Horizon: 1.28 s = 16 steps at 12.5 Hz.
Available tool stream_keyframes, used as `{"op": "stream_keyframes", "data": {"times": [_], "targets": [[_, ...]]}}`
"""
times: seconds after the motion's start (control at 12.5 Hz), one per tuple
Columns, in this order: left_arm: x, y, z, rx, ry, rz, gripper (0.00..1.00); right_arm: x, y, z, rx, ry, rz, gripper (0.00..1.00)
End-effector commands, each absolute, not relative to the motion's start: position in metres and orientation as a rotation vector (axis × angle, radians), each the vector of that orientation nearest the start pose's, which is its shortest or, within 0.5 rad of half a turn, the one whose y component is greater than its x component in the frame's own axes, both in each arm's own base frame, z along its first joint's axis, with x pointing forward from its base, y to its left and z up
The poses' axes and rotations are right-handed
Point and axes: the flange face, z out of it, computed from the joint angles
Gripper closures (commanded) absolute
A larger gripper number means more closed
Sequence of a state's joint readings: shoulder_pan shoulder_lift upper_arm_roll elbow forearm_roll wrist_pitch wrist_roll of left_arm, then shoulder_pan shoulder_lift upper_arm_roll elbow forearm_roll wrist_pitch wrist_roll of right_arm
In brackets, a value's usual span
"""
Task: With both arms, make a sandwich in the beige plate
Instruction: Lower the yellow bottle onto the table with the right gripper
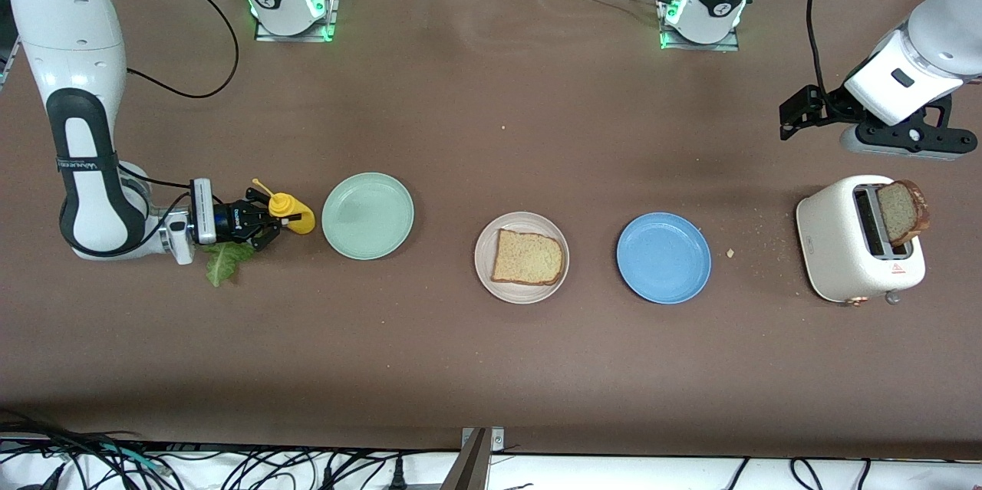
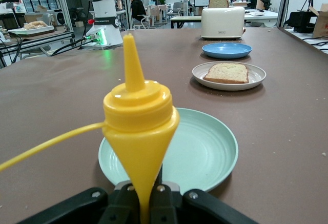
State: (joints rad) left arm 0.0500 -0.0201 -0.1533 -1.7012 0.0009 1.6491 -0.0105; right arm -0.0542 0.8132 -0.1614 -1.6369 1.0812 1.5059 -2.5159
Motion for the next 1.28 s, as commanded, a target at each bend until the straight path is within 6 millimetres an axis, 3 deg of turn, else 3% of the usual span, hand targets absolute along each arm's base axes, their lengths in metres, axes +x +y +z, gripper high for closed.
{"op": "stream_keyframes", "data": {"times": [0.0,0.24,0.32,0.4,0.48,0.96,1.2], "targets": [[0.545,-0.056,0.584,-3.107,0.141,0.043,0.0,0.608,-0.027,0.133,-1.244,-1.553,-0.83,0.96],[0.545,-0.056,0.584,-3.107,0.141,0.043,0.0,0.608,-0.03,0.131,-1.257,-1.541,-0.826,0.88],[0.545,-0.056,0.584,-3.107,0.141,0.043,0.0,0.609,-0.03,0.132,-1.268,-1.528,-0.82,0.61],[0.545,-0.056,0.584,-3.107,0.141,0.043,0.0,0.609,-0.03,0.135,-1.278,-1.515,-0.803,0.45],[0.545,-0.056,0.584,-3.107,0.141,0.043,0.0,0.611,-0.031,0.139,-1.293,-1.506,-0.789,0.0],[0.545,-0.056,0.584,-3.109,0.141,0.043,0.0,0.616,-0.042,0.171,-1.4,-1.504,-0.627,0.0],[0.545,-0.056,0.584,-3.107,0.141,0.043,0.0,0.62,-0.071,0.219,-1.588,-1.542,-0.436,0.0]]}}
